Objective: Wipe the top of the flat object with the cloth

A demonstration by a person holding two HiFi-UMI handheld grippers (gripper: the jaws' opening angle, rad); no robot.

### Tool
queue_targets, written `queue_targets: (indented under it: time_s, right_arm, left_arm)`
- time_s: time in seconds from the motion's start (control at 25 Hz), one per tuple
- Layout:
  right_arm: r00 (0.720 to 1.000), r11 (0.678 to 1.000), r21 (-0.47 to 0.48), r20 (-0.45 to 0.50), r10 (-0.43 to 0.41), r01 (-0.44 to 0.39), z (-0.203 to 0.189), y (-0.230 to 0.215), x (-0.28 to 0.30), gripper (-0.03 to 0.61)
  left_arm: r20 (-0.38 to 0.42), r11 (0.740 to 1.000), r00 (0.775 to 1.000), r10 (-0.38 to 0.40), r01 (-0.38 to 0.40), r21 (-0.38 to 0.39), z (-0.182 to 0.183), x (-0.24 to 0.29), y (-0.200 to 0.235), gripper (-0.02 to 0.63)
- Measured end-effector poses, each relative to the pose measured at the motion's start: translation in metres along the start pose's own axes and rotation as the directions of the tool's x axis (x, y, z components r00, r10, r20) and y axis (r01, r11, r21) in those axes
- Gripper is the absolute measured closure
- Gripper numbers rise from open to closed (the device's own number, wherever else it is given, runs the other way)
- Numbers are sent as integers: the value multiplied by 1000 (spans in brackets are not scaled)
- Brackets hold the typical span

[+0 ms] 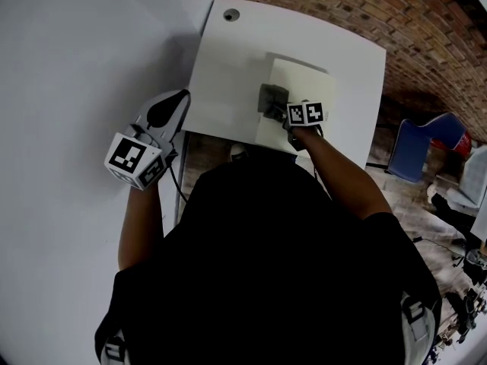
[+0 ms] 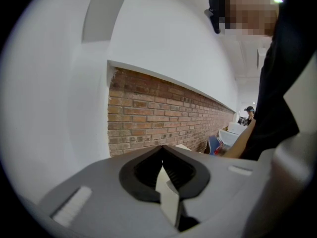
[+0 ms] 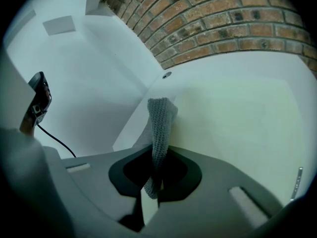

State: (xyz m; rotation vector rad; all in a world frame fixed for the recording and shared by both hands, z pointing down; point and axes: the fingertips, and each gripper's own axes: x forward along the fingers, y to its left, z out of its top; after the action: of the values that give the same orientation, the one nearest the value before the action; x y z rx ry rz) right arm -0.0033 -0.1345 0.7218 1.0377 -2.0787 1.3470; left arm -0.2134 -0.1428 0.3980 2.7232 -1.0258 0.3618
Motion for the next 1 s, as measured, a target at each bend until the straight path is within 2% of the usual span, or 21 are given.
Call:
queue_targets:
  time_s: [1.0]
  right_arm:
    - [995,994,64,15,-94,93,-23,-61,-53,568]
  left_arm:
    - [-4,997,997,-76,76,9,9,36,-36,612]
